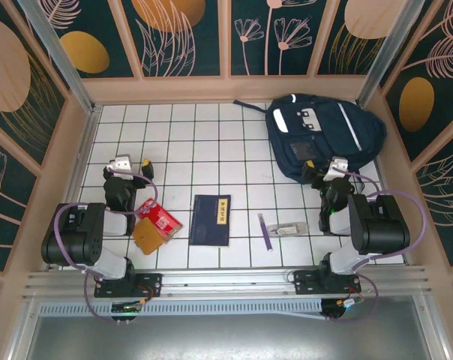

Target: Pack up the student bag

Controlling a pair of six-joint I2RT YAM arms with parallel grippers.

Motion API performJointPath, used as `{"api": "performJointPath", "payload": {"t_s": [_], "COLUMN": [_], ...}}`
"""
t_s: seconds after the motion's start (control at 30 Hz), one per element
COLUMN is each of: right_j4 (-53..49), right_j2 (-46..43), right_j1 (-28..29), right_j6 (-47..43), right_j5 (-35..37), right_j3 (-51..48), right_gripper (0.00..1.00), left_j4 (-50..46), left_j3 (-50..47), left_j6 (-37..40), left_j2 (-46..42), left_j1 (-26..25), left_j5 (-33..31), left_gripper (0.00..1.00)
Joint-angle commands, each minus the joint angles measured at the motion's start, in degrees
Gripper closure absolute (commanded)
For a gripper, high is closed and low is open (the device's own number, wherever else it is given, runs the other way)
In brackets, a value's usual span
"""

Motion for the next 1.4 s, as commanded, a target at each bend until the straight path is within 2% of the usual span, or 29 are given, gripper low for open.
{"api": "performJointPath", "payload": {"t_s": [0.0,0.43,0.6,0.87,0.93,1.0,1.07,1.13,1.23,1.33,1.37], "right_j4": [2.5,2.4,1.7,0.6,-3.2,-13.4,-24.6,-33.5,-45.6,-56.2,-58.7], "right_j2": [0.3,0.3,0.2,-1.8,-6.7,-14.2,-19.3,-20.2,-14.8,-5.9,-2.8], "right_j1": [0.0,-0.3,-1.1,-1.2,-1.1,-0.2,0.6,2.8,7.1,10.4,10.8], "right_j6": [0.4,0.4,0.3,1.0,1.6,2.9,5.3,4.8,0.0,-2.9,-2.9], "right_j5": [-0.2,-0.2,-4.6,-3.4,-0.8,1.3,-1.0,-3.0,-6.8,-8.2,-8.8], "right_j3": [0.9,1.0,1.3,1.2,1.0,2.7,6.1,10.3,19.2,29.4,32.5], "right_gripper": [0.01,0.01,0.01,0.01,0.01,0.01,0.01,0.01,0.04,0.06,0.08], "left_j4": [2.4,2.2,2.2,2.3,-2.6,-19.8,-30.7,-42.9,-55.5,-57.6,-59.0], "left_j3": [-0.1,0.0,0.0,-0.1,1.0,6.0,9.5,14.6,20.5,22.8,23.2], "left_j6": [-1.1,-1.4,-1.4,-1.6,-1.7,-5.3,-8.2,-12.5,-20.7,-25.2,-30.2], "left_j2": [-0.1,-0.1,-0.2,-0.5,-4.2,-11.4,-16.4,-19.7,-21.2,-19.2,-18.2], "left_j1": [0.4,0.4,0.4,0.4,0.0,-2.3,-5.3,-8.2,-8.3,-8.3,-8.3], "left_j5": [0.0,-1.0,-1.1,-1.8,-3.1,-10.0,-11.0,-12.0,-7.6,5.2,6.1], "left_gripper": [0.01,0.01,0.01,0.01,0.01,0.01,0.01,0.01,0.01,0.01,0.01]}}
